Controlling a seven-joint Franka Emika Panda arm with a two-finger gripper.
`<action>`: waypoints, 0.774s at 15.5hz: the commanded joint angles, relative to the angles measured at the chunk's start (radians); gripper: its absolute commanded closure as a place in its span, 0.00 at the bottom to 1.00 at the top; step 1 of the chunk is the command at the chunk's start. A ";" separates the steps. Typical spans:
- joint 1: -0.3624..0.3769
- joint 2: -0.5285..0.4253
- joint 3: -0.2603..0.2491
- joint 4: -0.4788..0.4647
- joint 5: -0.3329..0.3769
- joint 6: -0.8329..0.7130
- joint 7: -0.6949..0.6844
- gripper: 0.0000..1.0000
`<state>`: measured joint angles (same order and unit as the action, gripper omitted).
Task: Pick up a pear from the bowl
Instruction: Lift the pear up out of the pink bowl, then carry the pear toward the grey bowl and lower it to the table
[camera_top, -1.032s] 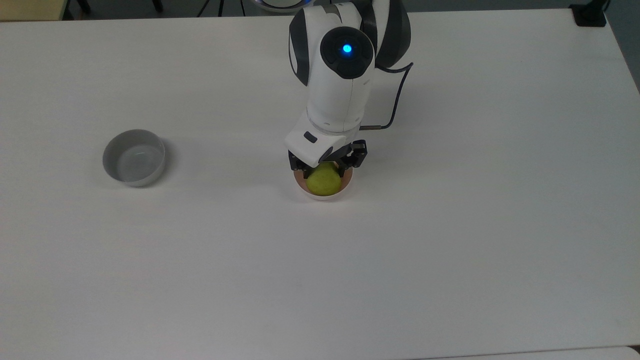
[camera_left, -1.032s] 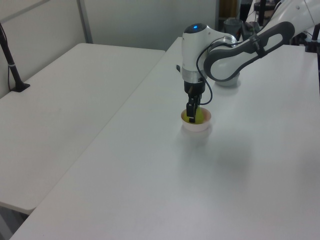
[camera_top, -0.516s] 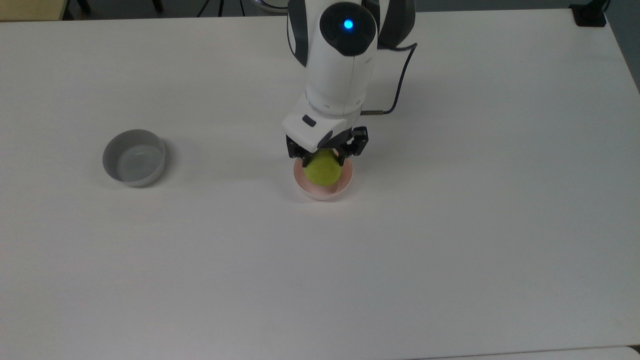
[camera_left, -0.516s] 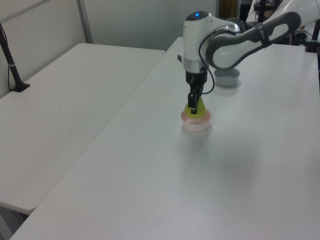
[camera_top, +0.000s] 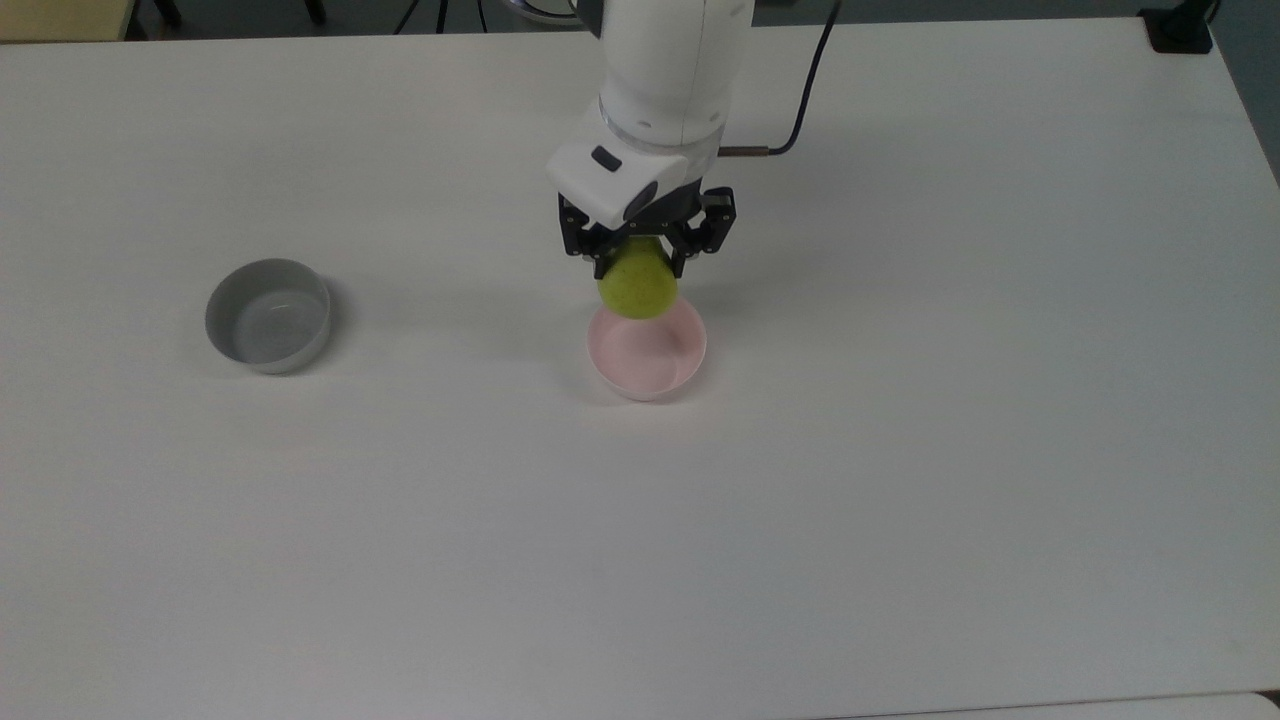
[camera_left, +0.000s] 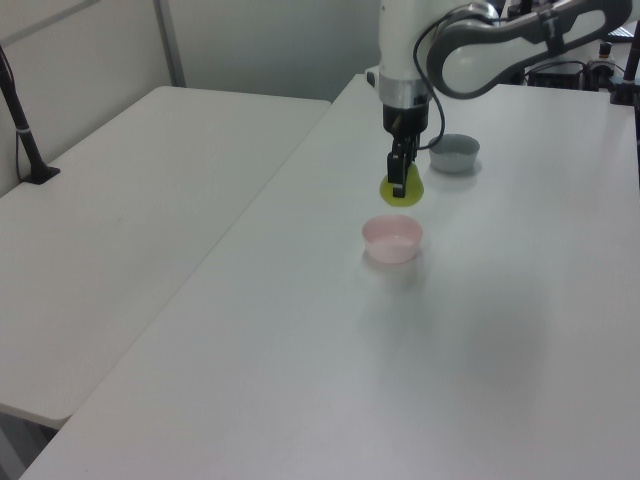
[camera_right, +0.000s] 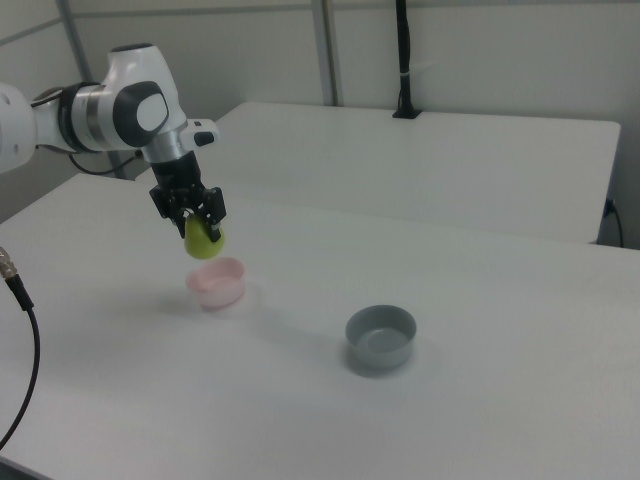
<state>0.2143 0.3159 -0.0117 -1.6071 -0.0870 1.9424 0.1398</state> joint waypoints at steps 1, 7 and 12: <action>-0.001 -0.028 -0.014 -0.020 0.000 -0.025 -0.003 0.36; -0.096 -0.026 -0.028 -0.019 -0.004 -0.022 -0.104 0.36; -0.180 -0.012 -0.031 -0.020 -0.004 -0.010 -0.181 0.36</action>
<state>0.0633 0.3086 -0.0395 -1.6146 -0.0870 1.9336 0.0111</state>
